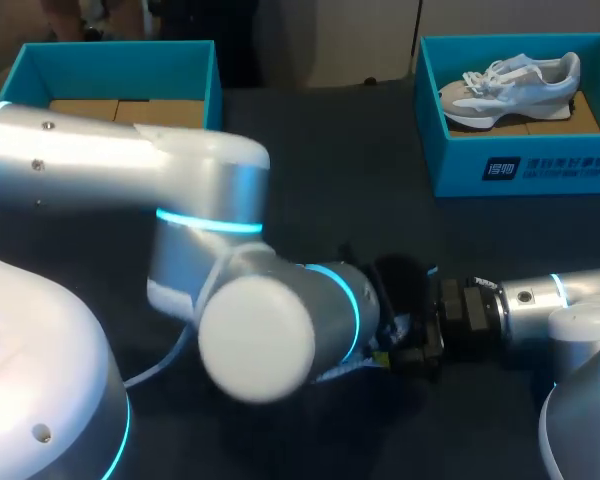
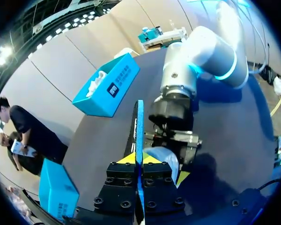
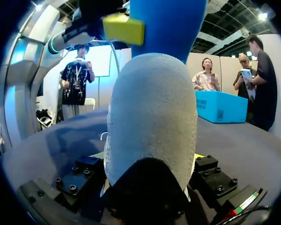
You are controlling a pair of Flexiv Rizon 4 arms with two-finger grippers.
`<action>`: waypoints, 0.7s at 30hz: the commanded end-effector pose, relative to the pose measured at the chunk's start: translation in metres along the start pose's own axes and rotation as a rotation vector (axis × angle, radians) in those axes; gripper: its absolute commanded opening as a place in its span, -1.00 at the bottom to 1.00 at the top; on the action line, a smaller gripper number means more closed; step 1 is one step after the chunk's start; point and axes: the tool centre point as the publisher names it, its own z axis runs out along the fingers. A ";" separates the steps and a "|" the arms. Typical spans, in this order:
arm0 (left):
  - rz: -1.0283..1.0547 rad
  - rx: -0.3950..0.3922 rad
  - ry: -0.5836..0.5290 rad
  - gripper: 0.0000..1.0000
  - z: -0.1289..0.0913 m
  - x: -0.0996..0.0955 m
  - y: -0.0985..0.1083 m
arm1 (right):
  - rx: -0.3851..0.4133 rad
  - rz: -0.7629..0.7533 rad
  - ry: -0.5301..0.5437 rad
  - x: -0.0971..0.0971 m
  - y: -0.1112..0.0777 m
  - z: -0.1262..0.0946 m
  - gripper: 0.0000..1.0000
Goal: Take the shoe out of the shoebox, open the shoe tongue, remove and reinsert the insole, then place the shoe into the shoebox
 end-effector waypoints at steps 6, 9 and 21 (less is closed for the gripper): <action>-0.074 -0.018 0.163 -1.00 -0.006 -0.018 -0.019 | 0.002 0.000 -0.002 0.002 -0.002 0.003 -1.00; -0.113 -0.025 0.226 -1.00 -0.008 -0.021 -0.026 | 0.002 0.000 -0.002 0.002 -0.002 0.003 -1.00; -0.190 0.005 0.372 -1.00 -0.041 -0.032 -0.058 | 0.002 0.000 -0.002 0.002 -0.002 0.003 -1.00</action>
